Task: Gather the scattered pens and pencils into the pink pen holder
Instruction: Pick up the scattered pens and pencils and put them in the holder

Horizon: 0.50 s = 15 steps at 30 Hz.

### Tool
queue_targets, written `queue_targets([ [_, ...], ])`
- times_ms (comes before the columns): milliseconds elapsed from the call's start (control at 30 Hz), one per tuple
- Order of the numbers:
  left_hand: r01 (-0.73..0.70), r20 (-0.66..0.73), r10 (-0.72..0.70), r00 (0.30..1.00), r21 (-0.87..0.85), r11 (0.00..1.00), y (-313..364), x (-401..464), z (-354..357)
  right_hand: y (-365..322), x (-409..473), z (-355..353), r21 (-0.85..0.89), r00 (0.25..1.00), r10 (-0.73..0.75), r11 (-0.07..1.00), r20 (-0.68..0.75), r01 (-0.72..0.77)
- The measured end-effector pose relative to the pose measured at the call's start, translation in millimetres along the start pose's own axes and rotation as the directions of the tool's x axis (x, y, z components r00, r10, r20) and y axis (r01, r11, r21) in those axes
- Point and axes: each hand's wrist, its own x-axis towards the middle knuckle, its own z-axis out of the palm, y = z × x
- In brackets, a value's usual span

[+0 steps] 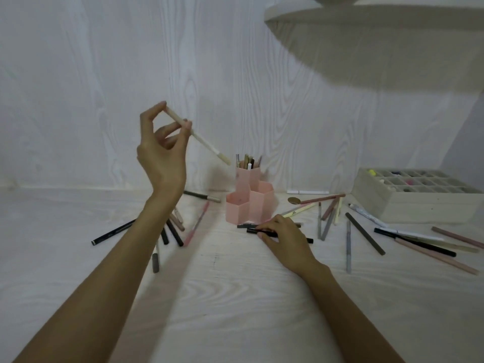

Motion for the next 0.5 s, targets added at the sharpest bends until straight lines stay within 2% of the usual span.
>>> queue_targets([
  [67,-0.064,0.069,0.059,0.996,0.063,0.996,1,0,25,0,-1,-1,0.014,1.000,-0.006,1.000,-0.006,0.006],
  [200,-0.197,0.236,0.128,0.963,0.299,0.934,-10,-11,54,0,-3,-3,0.032,1.000,-0.005,0.999,-0.020,0.006],
  [300,-0.262,0.352,0.117,0.928,0.397,0.879,-22,-19,60,-1,-3,-2,0.043,1.000,-0.003,0.999,-0.019,0.004],
  [433,-0.353,0.526,0.039,0.850,0.512,0.783,-41,-30,62,0,-3,-3,0.050,1.000,-0.003,0.999,-0.020,0.004],
  [500,-0.425,0.583,0.052,0.811,0.525,0.737,-49,-35,60,0,-4,-3,0.045,1.000,-0.008,0.999,-0.020,0.008],
])
